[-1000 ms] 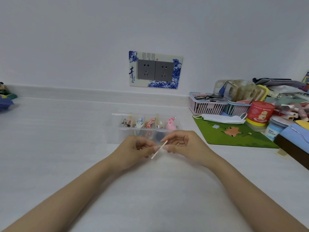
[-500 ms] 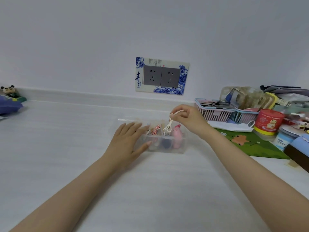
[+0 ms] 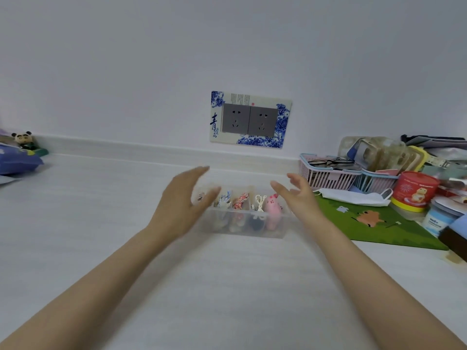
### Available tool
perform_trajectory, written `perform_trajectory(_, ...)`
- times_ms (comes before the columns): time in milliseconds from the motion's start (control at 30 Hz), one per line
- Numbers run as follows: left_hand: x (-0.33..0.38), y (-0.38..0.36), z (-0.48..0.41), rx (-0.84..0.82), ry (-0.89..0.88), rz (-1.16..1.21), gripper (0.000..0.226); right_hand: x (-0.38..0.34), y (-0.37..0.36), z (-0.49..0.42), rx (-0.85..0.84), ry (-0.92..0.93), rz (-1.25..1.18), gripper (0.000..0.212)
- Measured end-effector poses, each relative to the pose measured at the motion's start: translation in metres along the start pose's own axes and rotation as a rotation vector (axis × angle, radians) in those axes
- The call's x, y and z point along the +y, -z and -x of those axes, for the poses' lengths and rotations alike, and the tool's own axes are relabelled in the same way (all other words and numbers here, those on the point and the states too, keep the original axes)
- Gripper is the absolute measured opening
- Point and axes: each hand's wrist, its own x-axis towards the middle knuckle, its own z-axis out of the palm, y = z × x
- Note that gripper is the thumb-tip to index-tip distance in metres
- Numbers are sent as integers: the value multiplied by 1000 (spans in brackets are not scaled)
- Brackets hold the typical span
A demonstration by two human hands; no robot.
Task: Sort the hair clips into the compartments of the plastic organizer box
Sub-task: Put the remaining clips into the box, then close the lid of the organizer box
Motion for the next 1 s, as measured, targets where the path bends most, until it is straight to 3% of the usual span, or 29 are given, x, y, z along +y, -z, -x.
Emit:
perform_trajectory(100, -9, 7, -22, -92, 418, 220, 84, 10, -2, -6, -166, -311, -252, 103)
perform_trajectory(167, -22, 7, -33, -199, 682, 386, 99, 15, -6, -10, -241, -360, -391, 99)
perform_trajectory(233, -35, 4, -38, -249, 758, 497, 106, 18, -11, -12, -245, -360, -433, 89)
perform_trajectory(333, -45, 0, -37, -269, 728, 629, 96, 19, -15, -13, -227, -328, -466, 101)
perform_trajectory(400, -48, -1, -36, -304, 667, 609, 107, 17, -14, -12, -219, -305, -481, 120)
perform_trajectory(500, -49, -4, -35, -252, 600, 596, 118, 13, -15, -10, -205, -211, -471, 124)
perform_trajectory(667, -46, -10, -37, -84, 511, 603, 95, 8, -14, -11, -147, -58, -315, 84)
perform_trajectory(800, -39, -7, -36, -47, 448, 561, 91, -9, -15, -4, -101, 103, -211, 87)
perform_trajectory(867, -33, -7, -33, -25, 405, 547, 86, -15, -18, 3, -80, 140, -177, 77)
perform_trajectory(1000, -22, 1, -29, 149, 382, 624, 37, -19, -14, 14, -56, 105, -256, 45)
